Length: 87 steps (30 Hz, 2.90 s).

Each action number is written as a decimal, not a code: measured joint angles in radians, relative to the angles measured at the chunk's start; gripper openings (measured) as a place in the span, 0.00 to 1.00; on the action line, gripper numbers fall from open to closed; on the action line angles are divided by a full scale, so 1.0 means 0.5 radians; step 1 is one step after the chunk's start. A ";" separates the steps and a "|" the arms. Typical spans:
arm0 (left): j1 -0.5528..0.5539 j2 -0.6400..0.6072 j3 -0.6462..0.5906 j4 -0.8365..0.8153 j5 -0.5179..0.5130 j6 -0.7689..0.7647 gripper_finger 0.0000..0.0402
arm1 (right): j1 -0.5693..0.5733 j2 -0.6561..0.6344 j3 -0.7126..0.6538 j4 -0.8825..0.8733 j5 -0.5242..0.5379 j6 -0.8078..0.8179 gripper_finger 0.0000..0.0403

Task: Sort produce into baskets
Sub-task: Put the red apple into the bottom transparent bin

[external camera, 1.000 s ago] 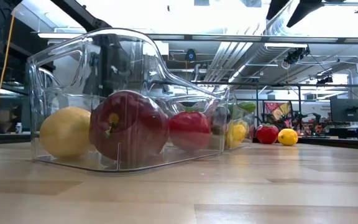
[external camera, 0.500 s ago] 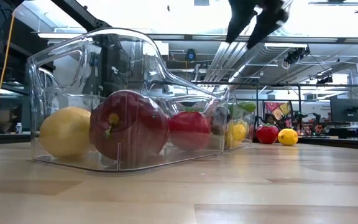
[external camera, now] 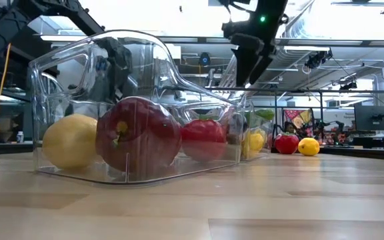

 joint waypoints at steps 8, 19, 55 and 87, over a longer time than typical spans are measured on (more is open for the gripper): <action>0.006 0.031 0.000 0.119 -0.115 0.082 0.91 | -0.174 -0.001 0.000 0.095 -0.382 -0.091 0.99; 0.112 0.034 0.000 0.333 0.000 0.376 0.91 | -0.173 -0.001 0.000 0.405 -0.440 -0.017 0.99; 0.142 0.232 0.002 0.288 0.297 0.355 0.90 | -0.174 -0.001 0.000 0.517 -0.372 0.245 0.99; -1.102 0.176 -0.003 0.572 0.849 0.308 0.63 | -0.174 -0.002 0.000 -0.213 -0.275 -0.072 0.99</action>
